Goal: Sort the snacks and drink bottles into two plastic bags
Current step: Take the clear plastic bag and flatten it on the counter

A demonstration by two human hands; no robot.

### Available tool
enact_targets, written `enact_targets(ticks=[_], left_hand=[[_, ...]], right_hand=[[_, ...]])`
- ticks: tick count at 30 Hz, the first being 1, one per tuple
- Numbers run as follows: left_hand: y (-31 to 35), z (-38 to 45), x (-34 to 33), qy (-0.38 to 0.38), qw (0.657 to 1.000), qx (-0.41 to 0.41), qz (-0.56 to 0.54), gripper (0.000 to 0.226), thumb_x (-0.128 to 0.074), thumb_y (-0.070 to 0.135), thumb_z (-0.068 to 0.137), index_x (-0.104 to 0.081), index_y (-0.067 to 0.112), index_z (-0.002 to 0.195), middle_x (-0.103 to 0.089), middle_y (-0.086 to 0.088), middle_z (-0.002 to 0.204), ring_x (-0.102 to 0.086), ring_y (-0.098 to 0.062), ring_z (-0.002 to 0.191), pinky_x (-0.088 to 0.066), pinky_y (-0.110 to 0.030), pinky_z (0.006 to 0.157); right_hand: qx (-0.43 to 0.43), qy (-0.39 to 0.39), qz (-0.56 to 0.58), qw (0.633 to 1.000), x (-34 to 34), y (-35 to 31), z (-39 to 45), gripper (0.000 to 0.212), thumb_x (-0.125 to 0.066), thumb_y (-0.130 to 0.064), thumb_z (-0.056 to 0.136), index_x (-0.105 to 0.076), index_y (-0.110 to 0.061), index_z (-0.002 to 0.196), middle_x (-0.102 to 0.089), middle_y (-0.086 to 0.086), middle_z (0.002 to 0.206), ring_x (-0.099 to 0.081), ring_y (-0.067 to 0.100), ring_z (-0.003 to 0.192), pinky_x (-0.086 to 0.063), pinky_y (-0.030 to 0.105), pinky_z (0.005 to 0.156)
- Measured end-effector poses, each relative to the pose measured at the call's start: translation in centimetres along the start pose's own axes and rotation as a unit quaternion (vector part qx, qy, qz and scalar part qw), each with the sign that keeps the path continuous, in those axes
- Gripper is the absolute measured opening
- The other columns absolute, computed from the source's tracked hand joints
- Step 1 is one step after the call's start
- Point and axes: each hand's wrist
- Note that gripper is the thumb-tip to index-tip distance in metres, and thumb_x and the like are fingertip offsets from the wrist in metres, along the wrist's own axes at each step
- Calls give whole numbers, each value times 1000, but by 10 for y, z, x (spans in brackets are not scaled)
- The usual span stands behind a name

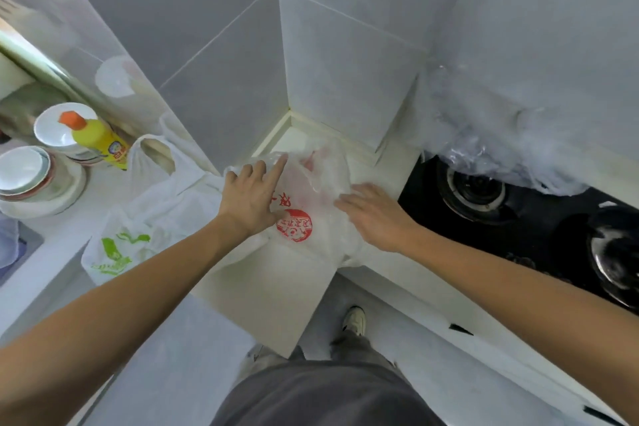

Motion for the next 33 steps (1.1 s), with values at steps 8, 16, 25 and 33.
enact_targets(ticks=[8, 16, 25, 33], left_hand=[[-16, 18, -8, -5, 999, -39, 20, 124, -70, 76, 73, 0, 26, 162, -52, -9, 128, -55, -33, 113, -45, -57, 97], [-28, 28, -5, -29, 989, -87, 115, 123, -81, 60, 73, -4, 25, 162, -48, -10, 135, -45, -32, 127, -34, -58, 113], [-32, 39, -6, -2, 951, -238, 199, 89, -82, 47, 78, -44, 12, 150, -47, -13, 141, -37, -35, 136, -16, -57, 122], [-39, 60, -13, -116, 837, -475, 245, 64, -61, 4, 91, -47, 23, 152, -39, 1, 162, -16, -27, 156, -3, -45, 129]], right_hand=[[7, 211, 82, 974, 6, -71, 18, 43, -53, -4, 87, -60, -6, 130, -58, 11, 129, -51, 29, 118, -44, 41, 99], [-86, 56, 34, 994, -46, -66, 22, 62, -90, -6, 68, -67, -2, 126, -67, 18, 129, -66, 38, 115, -58, 48, 93], [-235, -48, 22, 971, -44, -26, 31, 105, -58, -73, 87, -2, -29, 164, 12, 20, 170, 18, 57, 150, 8, 70, 119], [10, 95, 71, 993, -60, -18, 34, 85, -80, 2, 73, -43, -4, 150, -54, 11, 139, -51, 31, 120, -54, 46, 93]])
Point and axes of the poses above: each hand's wrist, its own z-axis towards the middle knuckle, its own x-axis out of the back of the hand, y = z × x
